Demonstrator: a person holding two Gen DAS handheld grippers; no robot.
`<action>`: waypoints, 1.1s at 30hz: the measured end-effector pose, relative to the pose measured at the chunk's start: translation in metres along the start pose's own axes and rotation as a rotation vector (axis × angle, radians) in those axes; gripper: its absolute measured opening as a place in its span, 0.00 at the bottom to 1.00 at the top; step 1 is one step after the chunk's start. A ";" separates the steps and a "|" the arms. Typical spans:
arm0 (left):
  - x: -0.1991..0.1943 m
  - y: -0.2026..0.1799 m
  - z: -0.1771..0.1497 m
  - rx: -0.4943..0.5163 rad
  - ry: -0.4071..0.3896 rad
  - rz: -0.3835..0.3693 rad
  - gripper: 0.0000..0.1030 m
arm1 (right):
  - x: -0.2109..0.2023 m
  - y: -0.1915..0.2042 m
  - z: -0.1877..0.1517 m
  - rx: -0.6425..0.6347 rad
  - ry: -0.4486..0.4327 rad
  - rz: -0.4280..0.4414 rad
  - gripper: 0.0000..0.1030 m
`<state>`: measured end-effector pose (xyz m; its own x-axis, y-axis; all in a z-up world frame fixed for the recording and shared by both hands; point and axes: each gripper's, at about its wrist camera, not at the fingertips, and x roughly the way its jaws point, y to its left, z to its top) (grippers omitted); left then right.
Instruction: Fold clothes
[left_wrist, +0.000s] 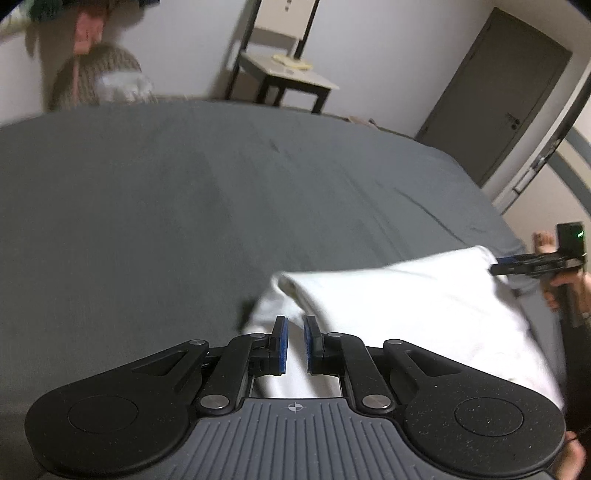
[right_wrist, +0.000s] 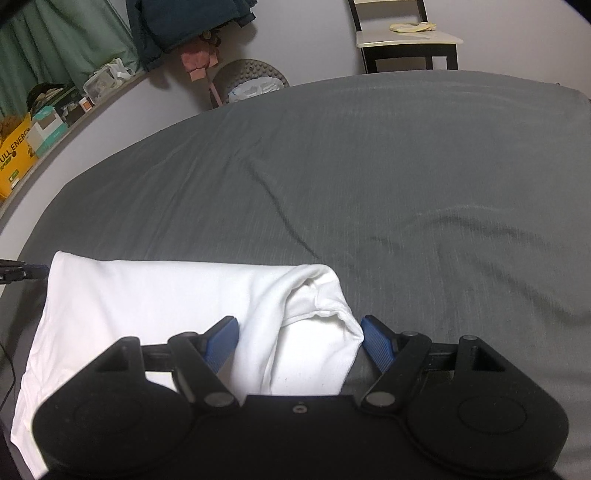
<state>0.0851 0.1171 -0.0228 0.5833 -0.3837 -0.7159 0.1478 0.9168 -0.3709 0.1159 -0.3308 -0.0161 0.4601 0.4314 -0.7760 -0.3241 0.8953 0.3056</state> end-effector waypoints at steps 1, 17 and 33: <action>0.003 0.001 -0.001 -0.019 0.026 -0.019 0.08 | -0.001 0.000 0.000 0.000 -0.003 0.000 0.70; -0.006 -0.011 -0.013 -0.067 0.021 -0.055 0.09 | -0.019 0.016 -0.005 -0.018 -0.032 -0.007 0.70; -0.013 -0.023 -0.021 -0.156 0.045 -0.069 0.09 | -0.036 0.037 -0.019 -0.063 -0.032 0.015 0.71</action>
<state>0.0569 0.0988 -0.0173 0.5389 -0.4530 -0.7102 0.0583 0.8611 -0.5051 0.0719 -0.3157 0.0129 0.4804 0.4494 -0.7531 -0.3820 0.8802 0.2815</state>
